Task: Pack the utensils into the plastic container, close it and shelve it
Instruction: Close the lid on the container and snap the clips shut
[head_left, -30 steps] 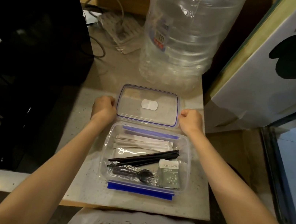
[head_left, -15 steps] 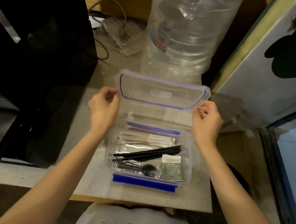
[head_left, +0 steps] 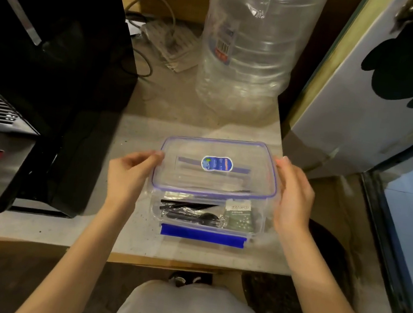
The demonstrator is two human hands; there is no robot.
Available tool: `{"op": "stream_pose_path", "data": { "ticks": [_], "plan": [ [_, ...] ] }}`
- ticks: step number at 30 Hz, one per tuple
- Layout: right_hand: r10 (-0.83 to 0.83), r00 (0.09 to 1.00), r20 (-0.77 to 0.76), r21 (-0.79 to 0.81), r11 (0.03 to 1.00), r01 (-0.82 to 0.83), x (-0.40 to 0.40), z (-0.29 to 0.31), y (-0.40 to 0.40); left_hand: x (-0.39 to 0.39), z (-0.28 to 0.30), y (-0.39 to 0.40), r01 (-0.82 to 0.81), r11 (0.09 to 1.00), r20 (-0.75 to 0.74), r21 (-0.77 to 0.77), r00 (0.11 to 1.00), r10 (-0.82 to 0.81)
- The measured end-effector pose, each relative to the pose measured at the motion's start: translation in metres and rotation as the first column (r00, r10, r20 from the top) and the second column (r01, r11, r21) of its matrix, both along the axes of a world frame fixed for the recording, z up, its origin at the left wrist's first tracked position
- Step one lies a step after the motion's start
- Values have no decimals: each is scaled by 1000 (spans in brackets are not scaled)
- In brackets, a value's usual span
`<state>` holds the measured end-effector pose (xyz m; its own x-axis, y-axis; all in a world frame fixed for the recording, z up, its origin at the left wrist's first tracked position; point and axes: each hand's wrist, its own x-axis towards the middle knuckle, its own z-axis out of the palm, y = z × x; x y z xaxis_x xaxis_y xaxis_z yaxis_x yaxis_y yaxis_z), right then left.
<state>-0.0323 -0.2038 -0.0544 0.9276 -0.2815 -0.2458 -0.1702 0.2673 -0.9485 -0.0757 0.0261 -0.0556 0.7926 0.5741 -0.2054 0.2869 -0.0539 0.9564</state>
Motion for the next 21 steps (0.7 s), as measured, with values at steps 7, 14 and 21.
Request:
{"op": "stream_pose_path", "data": {
  "ticks": [7,14,21],
  "plan": [
    [54,998,28,-206,977,-47,-34,-28,4,-20,-17,-16,13,981,4,191,1000,-14],
    [79,997,-13,-330,941,-79,-41,-43,8,-28,-25,-20,11,971,-27,237,1000,-5],
    [89,996,2,-336,938,-83,-45,-47,7,-28,-24,-20,10,972,-47,235,999,1]
  ]
}}
